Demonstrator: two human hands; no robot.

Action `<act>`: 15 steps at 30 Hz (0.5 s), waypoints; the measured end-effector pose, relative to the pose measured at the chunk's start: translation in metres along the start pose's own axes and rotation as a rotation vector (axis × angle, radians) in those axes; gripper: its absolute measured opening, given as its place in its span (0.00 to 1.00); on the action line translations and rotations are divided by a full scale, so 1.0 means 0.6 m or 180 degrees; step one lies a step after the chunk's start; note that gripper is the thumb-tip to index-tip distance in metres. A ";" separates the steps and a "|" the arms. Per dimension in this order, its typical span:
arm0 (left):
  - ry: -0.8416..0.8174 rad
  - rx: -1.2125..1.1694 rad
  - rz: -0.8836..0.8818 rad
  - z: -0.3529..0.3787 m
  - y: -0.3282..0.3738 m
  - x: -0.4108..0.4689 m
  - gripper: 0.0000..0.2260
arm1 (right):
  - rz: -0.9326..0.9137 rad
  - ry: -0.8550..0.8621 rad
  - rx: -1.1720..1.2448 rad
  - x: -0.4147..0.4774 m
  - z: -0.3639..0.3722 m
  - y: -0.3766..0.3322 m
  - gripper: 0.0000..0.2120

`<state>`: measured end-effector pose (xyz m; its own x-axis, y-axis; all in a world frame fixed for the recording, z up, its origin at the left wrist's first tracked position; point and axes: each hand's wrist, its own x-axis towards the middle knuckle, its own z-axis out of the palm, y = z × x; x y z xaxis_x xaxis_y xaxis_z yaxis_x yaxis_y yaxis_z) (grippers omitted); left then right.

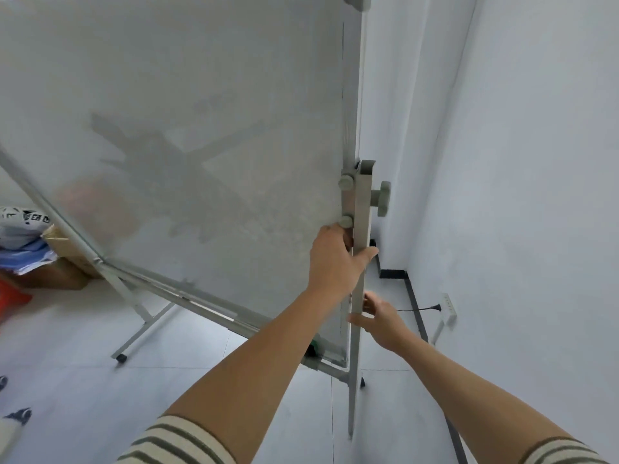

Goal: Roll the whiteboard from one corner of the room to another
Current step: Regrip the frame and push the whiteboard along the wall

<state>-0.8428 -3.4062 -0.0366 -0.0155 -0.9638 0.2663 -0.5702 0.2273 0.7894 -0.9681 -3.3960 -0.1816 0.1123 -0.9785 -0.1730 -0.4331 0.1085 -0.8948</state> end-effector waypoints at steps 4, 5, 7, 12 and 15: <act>0.0082 -0.0042 -0.0065 0.013 -0.024 0.100 0.16 | -0.0051 -0.0032 -0.0099 0.102 -0.016 -0.013 0.16; 0.0105 -0.0033 -0.0095 0.017 -0.028 0.126 0.16 | -0.0082 -0.0061 -0.0100 0.130 -0.022 -0.013 0.17; 0.0140 -0.0017 -0.0148 0.024 -0.032 0.178 0.14 | -0.0153 -0.0133 -0.0058 0.190 -0.034 -0.012 0.18; 0.0447 0.0012 -0.0157 0.053 -0.041 0.303 0.14 | -0.0334 -0.0349 0.0023 0.347 -0.074 -0.015 0.20; 0.0575 0.0075 -0.0293 0.075 -0.049 0.382 0.15 | -0.0314 -0.0488 -0.0081 0.438 -0.104 -0.022 0.22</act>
<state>-0.8667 -3.6399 -0.0239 0.1839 -0.9392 0.2900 -0.5816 0.1338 0.8024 -0.9887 -3.6657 -0.1893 0.2895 -0.9458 -0.1473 -0.4355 0.0068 -0.9002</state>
